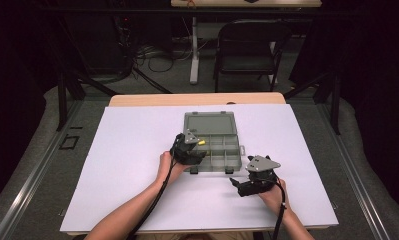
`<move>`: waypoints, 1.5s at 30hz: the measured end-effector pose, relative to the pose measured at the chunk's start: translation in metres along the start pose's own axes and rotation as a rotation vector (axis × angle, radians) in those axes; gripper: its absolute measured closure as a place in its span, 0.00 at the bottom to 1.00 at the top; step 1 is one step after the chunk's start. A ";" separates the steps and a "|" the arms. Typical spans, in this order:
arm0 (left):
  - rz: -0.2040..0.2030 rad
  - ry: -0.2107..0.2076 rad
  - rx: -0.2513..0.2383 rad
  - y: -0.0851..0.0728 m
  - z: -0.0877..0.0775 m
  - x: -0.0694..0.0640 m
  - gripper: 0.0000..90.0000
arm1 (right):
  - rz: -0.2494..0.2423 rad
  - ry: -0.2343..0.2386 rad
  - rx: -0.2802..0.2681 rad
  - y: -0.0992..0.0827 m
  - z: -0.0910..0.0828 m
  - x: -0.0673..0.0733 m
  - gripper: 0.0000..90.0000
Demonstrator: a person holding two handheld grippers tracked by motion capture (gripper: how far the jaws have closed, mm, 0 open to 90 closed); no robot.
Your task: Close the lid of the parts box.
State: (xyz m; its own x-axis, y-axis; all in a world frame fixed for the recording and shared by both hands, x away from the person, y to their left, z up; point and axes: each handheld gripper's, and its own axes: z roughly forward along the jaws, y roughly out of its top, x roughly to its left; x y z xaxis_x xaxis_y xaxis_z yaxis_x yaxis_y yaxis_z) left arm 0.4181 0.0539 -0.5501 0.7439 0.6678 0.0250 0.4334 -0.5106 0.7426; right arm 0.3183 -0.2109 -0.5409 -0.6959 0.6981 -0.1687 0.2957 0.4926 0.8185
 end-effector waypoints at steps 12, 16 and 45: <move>-0.022 -0.017 -0.001 -0.001 -0.001 0.001 0.50 | 0.005 -0.004 -0.005 0.002 0.001 -0.004 0.02; -0.022 -0.018 -0.002 -0.001 -0.001 0.001 0.51 | 0.005 -0.012 -0.009 0.004 0.000 -0.007 0.02; -0.008 -0.018 0.006 -0.001 0.001 0.002 0.52 | 0.073 -0.032 -0.048 0.038 0.023 -0.052 0.02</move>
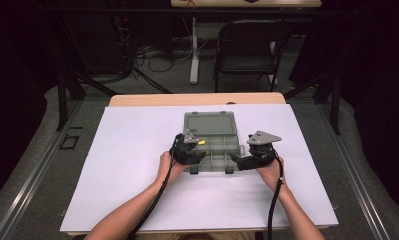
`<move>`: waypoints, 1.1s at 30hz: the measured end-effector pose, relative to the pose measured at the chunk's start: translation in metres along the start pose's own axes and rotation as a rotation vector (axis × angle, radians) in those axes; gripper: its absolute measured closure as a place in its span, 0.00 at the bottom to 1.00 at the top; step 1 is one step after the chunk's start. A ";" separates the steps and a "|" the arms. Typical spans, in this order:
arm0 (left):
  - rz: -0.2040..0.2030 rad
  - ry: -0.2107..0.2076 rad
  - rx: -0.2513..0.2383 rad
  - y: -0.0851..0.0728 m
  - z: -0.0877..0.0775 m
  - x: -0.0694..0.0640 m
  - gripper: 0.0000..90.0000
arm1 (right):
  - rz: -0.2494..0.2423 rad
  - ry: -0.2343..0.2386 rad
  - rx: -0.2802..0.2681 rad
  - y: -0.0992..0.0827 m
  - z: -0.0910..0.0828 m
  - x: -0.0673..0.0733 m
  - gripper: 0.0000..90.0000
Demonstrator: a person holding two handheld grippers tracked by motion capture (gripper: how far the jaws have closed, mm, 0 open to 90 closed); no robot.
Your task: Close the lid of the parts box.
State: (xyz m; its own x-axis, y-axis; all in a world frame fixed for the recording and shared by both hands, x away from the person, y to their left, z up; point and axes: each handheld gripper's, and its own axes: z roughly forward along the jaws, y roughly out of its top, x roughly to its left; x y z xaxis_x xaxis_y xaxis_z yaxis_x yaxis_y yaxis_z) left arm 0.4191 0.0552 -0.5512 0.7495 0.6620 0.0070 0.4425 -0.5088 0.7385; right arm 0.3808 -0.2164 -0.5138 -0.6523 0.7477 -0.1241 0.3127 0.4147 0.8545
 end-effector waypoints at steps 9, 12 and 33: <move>0.009 0.001 0.013 0.001 0.000 0.000 0.51 | 0.029 -0.004 0.010 0.004 0.011 -0.019 0.02; 0.011 0.000 0.013 0.001 0.001 0.000 0.51 | 0.044 -0.005 0.018 0.005 0.015 -0.026 0.03; 0.017 -0.003 0.013 0.001 0.002 0.001 0.51 | 0.139 -0.051 0.088 0.015 0.058 -0.073 0.08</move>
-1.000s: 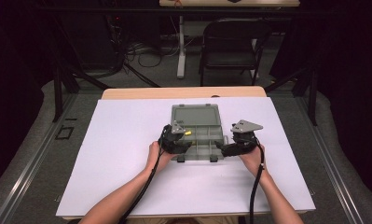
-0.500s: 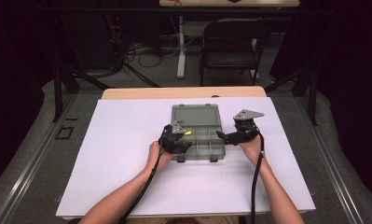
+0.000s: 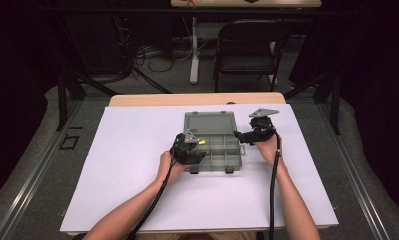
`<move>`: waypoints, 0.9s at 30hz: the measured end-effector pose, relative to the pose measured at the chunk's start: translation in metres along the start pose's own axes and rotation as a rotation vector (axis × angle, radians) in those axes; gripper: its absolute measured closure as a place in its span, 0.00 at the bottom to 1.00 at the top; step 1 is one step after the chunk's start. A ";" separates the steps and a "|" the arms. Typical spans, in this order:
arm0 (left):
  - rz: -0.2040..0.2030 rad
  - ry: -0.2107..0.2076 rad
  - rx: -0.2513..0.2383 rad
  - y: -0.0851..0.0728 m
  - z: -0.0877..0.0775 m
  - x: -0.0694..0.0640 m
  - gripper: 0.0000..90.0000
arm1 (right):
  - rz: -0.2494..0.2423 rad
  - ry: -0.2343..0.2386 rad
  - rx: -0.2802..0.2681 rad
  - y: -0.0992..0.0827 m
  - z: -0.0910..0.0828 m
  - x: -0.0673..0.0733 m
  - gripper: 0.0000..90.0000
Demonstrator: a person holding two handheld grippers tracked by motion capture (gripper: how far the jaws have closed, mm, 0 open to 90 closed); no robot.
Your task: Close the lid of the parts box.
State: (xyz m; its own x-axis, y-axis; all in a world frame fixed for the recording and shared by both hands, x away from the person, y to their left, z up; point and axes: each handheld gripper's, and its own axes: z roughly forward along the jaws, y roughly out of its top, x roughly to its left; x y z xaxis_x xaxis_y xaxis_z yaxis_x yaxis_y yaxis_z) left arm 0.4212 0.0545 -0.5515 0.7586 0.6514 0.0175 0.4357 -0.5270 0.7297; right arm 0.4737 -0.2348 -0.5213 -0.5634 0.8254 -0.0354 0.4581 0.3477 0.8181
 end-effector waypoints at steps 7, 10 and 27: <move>0.004 -0.003 0.000 0.000 0.000 0.000 0.51 | 0.002 -0.067 -0.031 0.001 0.006 -0.005 0.38; 0.004 -0.002 0.000 0.000 0.000 0.000 0.51 | -0.008 -0.064 -0.007 -0.001 0.011 -0.005 0.58; 0.006 -0.004 0.002 0.000 0.000 0.001 0.51 | -0.071 -0.022 0.200 -0.005 0.034 0.002 1.00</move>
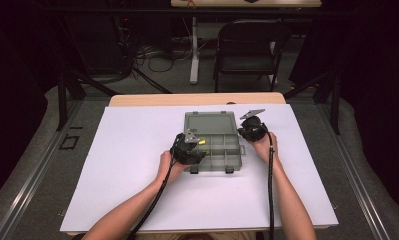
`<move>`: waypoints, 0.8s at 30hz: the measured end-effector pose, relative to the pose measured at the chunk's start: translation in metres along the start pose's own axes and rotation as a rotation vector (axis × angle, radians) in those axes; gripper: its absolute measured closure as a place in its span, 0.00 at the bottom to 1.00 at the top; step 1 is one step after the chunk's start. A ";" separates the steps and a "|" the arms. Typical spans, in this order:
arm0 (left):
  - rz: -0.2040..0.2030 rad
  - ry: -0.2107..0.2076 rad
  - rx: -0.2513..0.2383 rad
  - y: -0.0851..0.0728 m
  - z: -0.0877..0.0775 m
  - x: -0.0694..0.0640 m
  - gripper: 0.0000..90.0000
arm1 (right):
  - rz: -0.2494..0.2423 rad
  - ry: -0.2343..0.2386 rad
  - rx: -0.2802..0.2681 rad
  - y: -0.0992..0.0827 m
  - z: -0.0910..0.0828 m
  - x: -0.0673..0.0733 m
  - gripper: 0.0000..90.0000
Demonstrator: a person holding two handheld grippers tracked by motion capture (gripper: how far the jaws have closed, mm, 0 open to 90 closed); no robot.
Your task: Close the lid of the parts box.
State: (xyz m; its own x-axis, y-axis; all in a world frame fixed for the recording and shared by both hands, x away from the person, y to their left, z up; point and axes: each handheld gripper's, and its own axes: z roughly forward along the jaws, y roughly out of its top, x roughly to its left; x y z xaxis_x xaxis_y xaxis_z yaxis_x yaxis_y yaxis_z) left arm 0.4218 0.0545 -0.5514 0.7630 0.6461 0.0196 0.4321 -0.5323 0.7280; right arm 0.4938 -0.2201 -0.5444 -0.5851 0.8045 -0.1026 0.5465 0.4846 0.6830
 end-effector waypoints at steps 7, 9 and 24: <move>0.003 -0.001 -0.002 0.000 0.000 0.000 0.52 | -0.007 0.021 0.037 -0.001 0.003 0.000 1.00; 0.004 -0.002 -0.002 0.000 0.000 0.000 0.52 | 0.000 0.028 0.034 -0.002 0.005 -0.001 1.00; 0.013 -0.001 -0.009 -0.001 0.001 0.000 0.53 | 0.042 0.049 0.024 -0.005 0.008 -0.004 1.00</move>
State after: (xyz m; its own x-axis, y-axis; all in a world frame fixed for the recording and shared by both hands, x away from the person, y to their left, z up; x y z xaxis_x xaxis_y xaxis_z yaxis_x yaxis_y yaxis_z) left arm 0.4220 0.0548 -0.5524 0.7690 0.6387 0.0278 0.4180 -0.5353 0.7339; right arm 0.4980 -0.2232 -0.5531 -0.5896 0.8068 -0.0388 0.5848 0.4595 0.6685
